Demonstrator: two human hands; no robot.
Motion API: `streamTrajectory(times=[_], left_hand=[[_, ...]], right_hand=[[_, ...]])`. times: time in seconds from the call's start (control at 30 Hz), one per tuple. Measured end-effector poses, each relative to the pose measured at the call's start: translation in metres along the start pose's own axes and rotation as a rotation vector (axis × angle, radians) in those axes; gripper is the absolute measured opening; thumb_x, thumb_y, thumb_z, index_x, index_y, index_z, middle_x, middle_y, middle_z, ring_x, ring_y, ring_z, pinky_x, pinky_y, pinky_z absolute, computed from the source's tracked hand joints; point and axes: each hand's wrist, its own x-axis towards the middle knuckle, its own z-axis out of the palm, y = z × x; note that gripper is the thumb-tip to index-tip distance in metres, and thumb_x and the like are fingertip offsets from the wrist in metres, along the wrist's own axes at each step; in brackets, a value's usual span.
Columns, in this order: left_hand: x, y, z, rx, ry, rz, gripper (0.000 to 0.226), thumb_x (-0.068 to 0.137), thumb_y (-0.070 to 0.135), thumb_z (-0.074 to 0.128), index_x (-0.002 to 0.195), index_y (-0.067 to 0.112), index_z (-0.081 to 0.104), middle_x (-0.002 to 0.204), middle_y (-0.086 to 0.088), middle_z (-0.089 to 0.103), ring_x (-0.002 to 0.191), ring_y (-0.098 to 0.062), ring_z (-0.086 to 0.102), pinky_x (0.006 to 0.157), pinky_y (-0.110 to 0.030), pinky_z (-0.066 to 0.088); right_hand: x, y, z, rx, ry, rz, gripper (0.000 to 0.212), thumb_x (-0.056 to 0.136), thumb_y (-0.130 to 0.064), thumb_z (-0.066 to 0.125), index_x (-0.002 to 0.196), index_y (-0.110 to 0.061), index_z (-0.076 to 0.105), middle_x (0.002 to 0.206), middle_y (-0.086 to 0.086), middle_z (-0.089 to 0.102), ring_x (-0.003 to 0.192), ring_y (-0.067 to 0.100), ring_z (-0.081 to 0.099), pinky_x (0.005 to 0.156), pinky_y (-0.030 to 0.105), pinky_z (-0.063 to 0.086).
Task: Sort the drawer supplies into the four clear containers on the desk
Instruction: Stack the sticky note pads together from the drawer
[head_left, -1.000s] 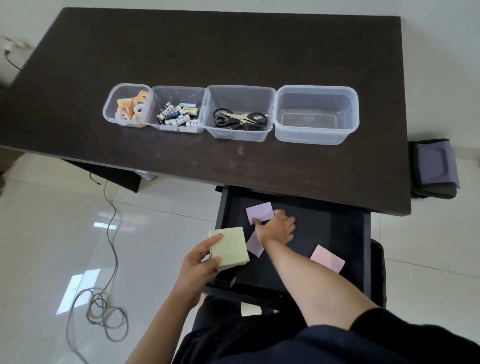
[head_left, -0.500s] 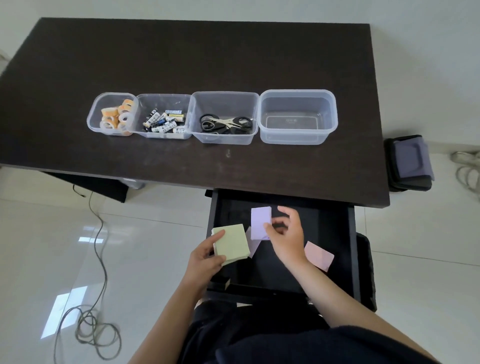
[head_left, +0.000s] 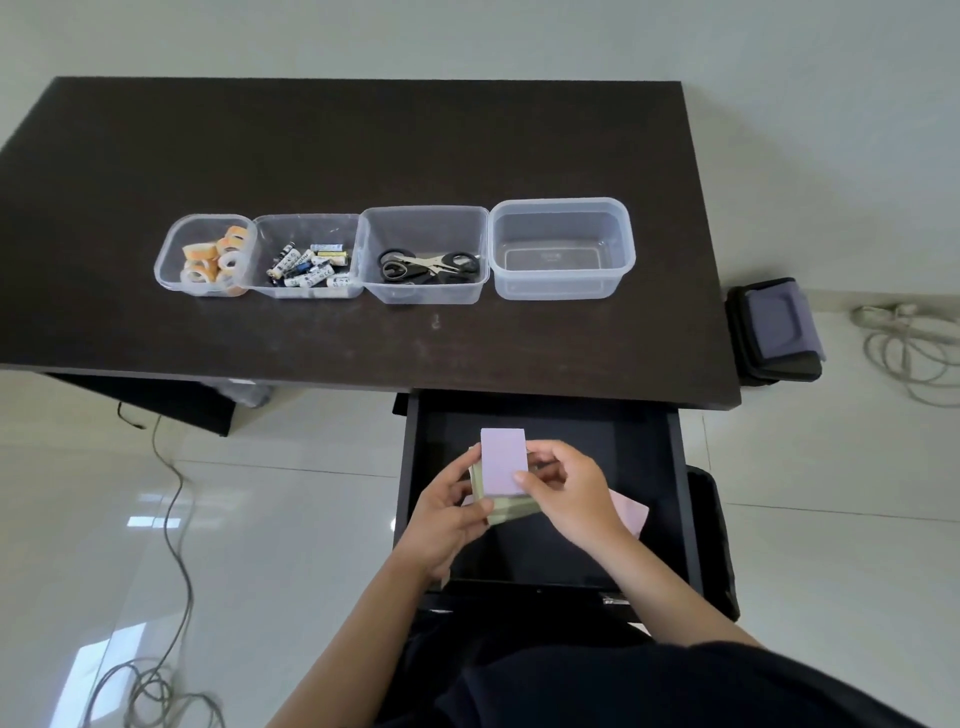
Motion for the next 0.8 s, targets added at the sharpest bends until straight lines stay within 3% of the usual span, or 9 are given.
streamTrajectory(times=[0.17, 0.33, 0.5, 0.6, 0.67, 0.8], left_hand=[[-0.002, 0.001, -0.001, -0.009, -0.004, 0.006, 0.064, 0.086, -0.011, 0.057, 0.131, 0.034, 0.05, 0.122, -0.009, 0.061, 0.111, -0.027, 0.062, 0.09, -0.039, 0.055], [-0.001, -0.001, -0.002, -0.011, -0.022, 0.012, 0.066, 0.086, -0.011, 0.057, 0.134, 0.033, 0.049, 0.121, -0.012, 0.06, 0.114, -0.03, 0.06, 0.088, -0.038, 0.056], [0.0, 0.002, 0.001, 0.002, -0.028, 0.023, 0.065, 0.085, -0.01, 0.058, 0.126, 0.04, 0.052, 0.127, -0.013, 0.056, 0.12, -0.032, 0.056, 0.091, -0.041, 0.055], [0.0, 0.005, 0.004, -0.011, -0.051, 0.026, 0.064, 0.086, -0.008, 0.058, 0.13, 0.038, 0.05, 0.127, -0.013, 0.056, 0.12, -0.033, 0.056, 0.096, -0.045, 0.052], [-0.001, 0.007, 0.006, -0.02, -0.052, 0.031, 0.065, 0.086, -0.006, 0.059, 0.133, 0.037, 0.047, 0.127, -0.012, 0.056, 0.12, -0.032, 0.056, 0.097, -0.045, 0.051], [-0.002, 0.01, 0.008, 0.044, -0.055, 0.047, 0.067, 0.088, -0.002, 0.059, 0.132, 0.046, 0.041, 0.121, -0.007, 0.061, 0.117, -0.03, 0.058, 0.098, -0.045, 0.05]], right_hand=[[0.003, -0.001, -0.004, -0.036, -0.046, -0.031, 0.032, 0.083, -0.012, 0.068, 0.111, -0.026, 0.067, 0.104, -0.003, 0.065, 0.089, 0.008, 0.065, 0.077, 0.02, 0.054], [0.004, -0.002, -0.011, -0.017, -0.069, -0.019, 0.033, 0.082, -0.01, 0.07, 0.111, -0.026, 0.069, 0.104, -0.001, 0.067, 0.086, 0.012, 0.067, 0.077, 0.028, 0.058], [0.004, -0.004, -0.022, 0.002, -0.099, 0.0, 0.031, 0.082, -0.009, 0.07, 0.109, -0.024, 0.069, 0.103, 0.001, 0.067, 0.084, 0.014, 0.067, 0.073, 0.026, 0.058], [0.004, -0.002, -0.018, -0.055, -0.064, 0.015, 0.029, 0.085, -0.017, 0.068, 0.112, -0.027, 0.065, 0.112, -0.004, 0.058, 0.095, 0.012, 0.061, 0.075, 0.02, 0.052], [0.004, 0.0, -0.014, -0.007, -0.067, 0.045, 0.028, 0.087, -0.02, 0.064, 0.112, -0.032, 0.061, 0.118, -0.009, 0.055, 0.105, 0.011, 0.058, 0.081, 0.023, 0.052], [0.002, 0.003, -0.011, 0.141, -0.098, 0.141, 0.025, 0.089, -0.022, 0.062, 0.107, -0.038, 0.056, 0.12, -0.009, 0.059, 0.11, 0.013, 0.057, 0.075, 0.03, 0.058]])
